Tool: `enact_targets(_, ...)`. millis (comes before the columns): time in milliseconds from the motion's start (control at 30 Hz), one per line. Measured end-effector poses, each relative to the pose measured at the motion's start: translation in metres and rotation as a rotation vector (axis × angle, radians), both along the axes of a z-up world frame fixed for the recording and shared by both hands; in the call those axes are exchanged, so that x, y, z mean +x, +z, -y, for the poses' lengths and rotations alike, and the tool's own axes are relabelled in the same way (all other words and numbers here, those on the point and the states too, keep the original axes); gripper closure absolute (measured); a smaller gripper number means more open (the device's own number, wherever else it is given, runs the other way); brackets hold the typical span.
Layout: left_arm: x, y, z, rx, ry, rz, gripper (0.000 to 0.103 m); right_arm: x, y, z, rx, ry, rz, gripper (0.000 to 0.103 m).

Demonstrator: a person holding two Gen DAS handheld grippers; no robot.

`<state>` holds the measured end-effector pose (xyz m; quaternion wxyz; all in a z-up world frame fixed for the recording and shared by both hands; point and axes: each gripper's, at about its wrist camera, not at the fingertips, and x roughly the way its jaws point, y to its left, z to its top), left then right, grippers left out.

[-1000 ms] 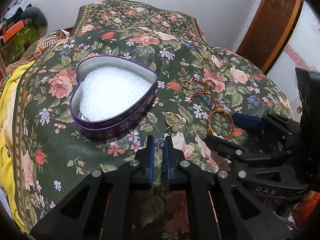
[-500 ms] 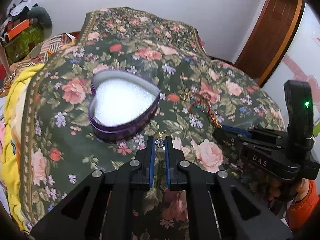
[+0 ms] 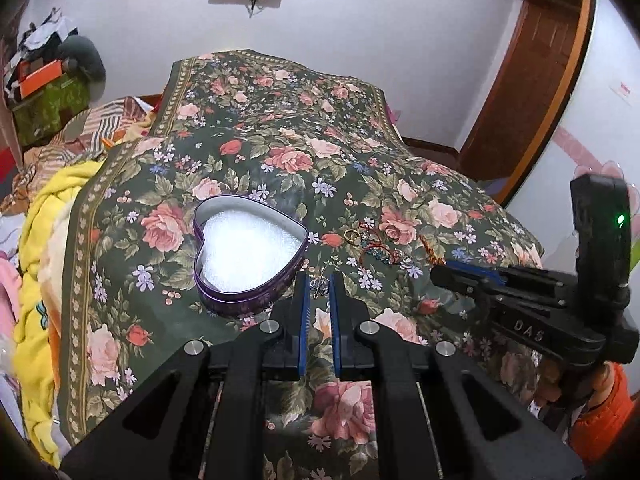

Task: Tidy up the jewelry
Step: 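Grasp a small silver earring with the left tool while the right tool grasps the red braided bracelet, then lift the earring and bracelet and carry both toward the heart tin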

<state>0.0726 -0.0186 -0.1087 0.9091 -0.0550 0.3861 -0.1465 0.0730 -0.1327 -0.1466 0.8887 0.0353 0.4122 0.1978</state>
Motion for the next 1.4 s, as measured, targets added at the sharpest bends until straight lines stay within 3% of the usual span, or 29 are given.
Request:
enact_targets(133,0.003,-0.014,0.002,0.001,-0.03,-0.055,0.095,-0.002,-0.002,0.001,0.009,0.004,-0.018,0.093)
enact_targets(300,0.013,-0.052,0.0,-0.021,-0.045,-0.203,0.095,-0.002,-0.003,0.004,0.009,-0.001,-0.023,0.093)
enact_targets(400,0.012,-0.062,-0.001,-0.034,-0.056,-0.243,0.095,-0.001,-0.005,0.006,0.013,-0.003,-0.029,0.093)
enact_targets(700,0.007,-0.057,0.013,-0.076,-0.124,-0.23,0.095,-0.002,-0.007,0.001,0.001,0.011,-0.032,0.093)
enact_targets(1100,0.017,-0.02,-0.025,-0.087,-0.017,-0.1,0.095,0.005,-0.008,-0.019,0.0,0.054,-0.036,0.093)
enact_targets(1400,0.016,-0.06,-0.025,-0.015,-0.023,-0.217,0.095,0.005,-0.016,-0.024,-0.012,0.072,-0.06,0.093)
